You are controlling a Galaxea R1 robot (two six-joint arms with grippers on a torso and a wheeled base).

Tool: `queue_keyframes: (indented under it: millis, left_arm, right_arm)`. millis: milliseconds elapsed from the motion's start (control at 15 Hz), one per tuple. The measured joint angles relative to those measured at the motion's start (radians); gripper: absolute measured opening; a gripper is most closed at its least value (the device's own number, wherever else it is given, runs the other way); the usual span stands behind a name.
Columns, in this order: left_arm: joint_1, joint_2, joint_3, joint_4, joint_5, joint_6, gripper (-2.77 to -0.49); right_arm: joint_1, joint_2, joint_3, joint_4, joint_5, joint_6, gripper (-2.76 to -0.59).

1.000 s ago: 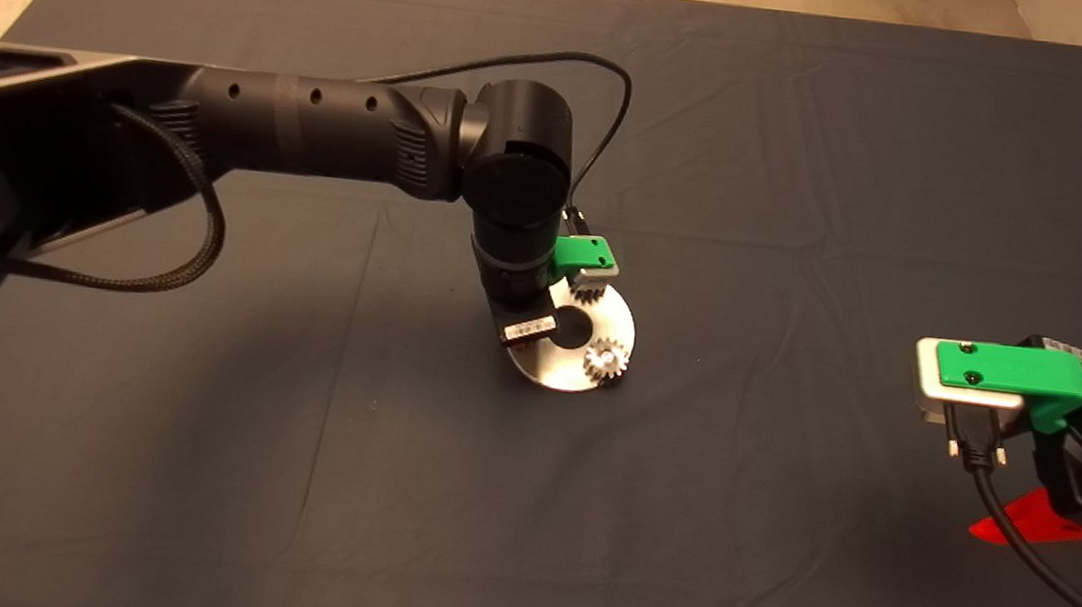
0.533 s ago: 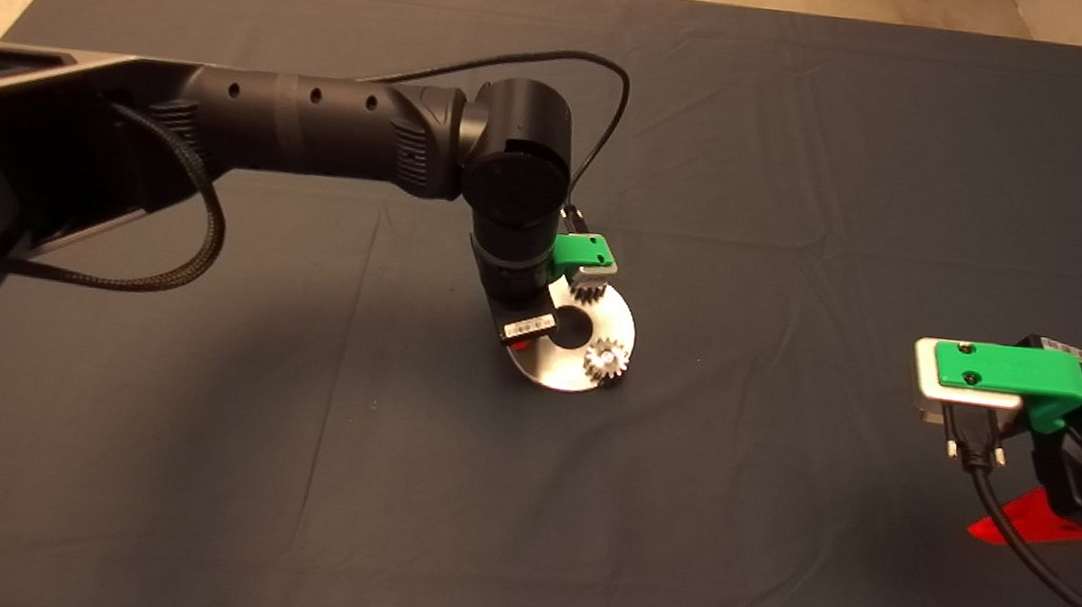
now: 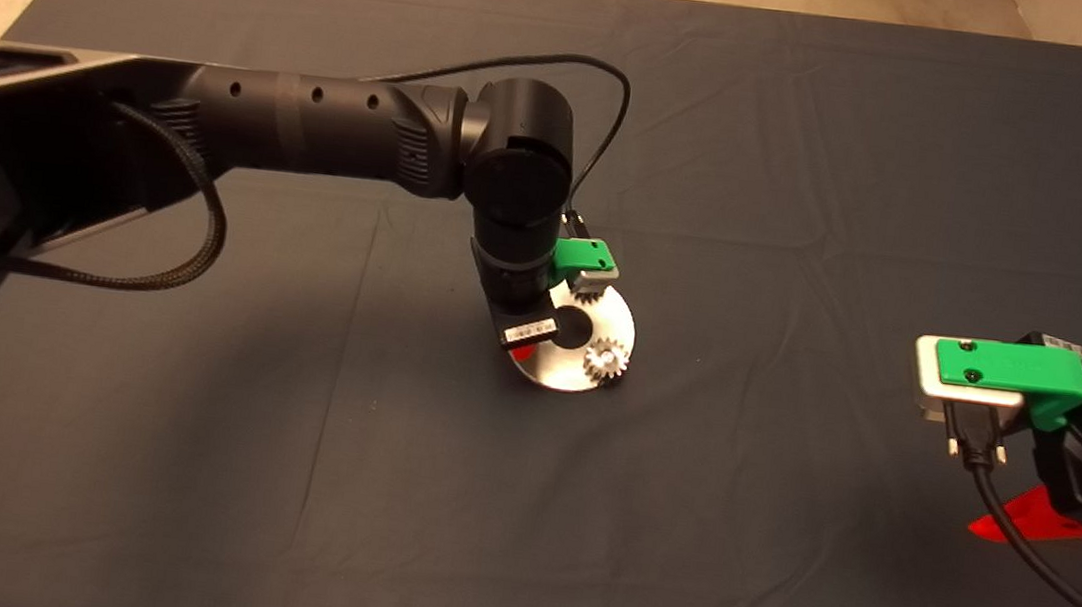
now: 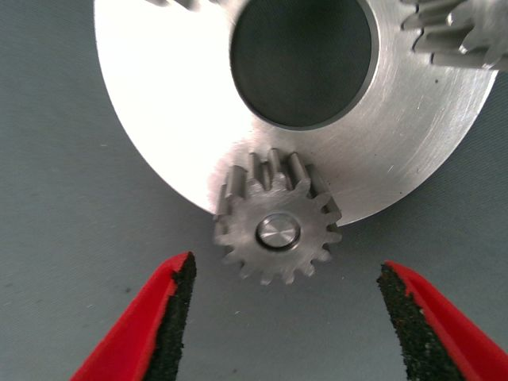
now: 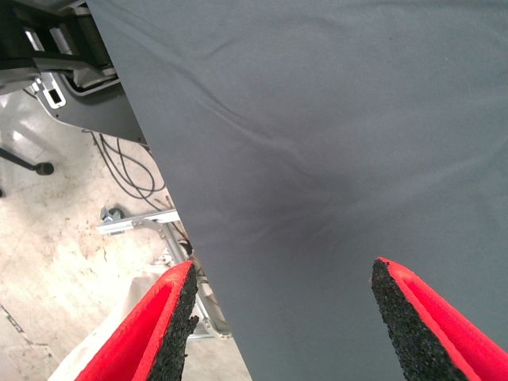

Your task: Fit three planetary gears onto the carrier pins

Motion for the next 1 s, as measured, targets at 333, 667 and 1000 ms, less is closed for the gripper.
queue_keyframes:
  millis: [333,667,1000]
  left_arm:
    - [-0.086,0.003,0.000,-0.047,0.000,0.001,-1.50]
    - [-0.157,0.005,0.017,-0.113,0.000,-0.010,-1.50]
    - [-0.197,-0.093,0.236,-0.135,-0.003,-0.124,-1.50]
  right_arm:
    - [0.000,0.054,-0.005,0.000,0.000,0.001,-1.73]
    - [0.000,0.165,-0.017,0.000,-0.001,0.056,-1.73]
    - [0.000,0.258,-0.021,0.000,0.002,0.161,-1.73]
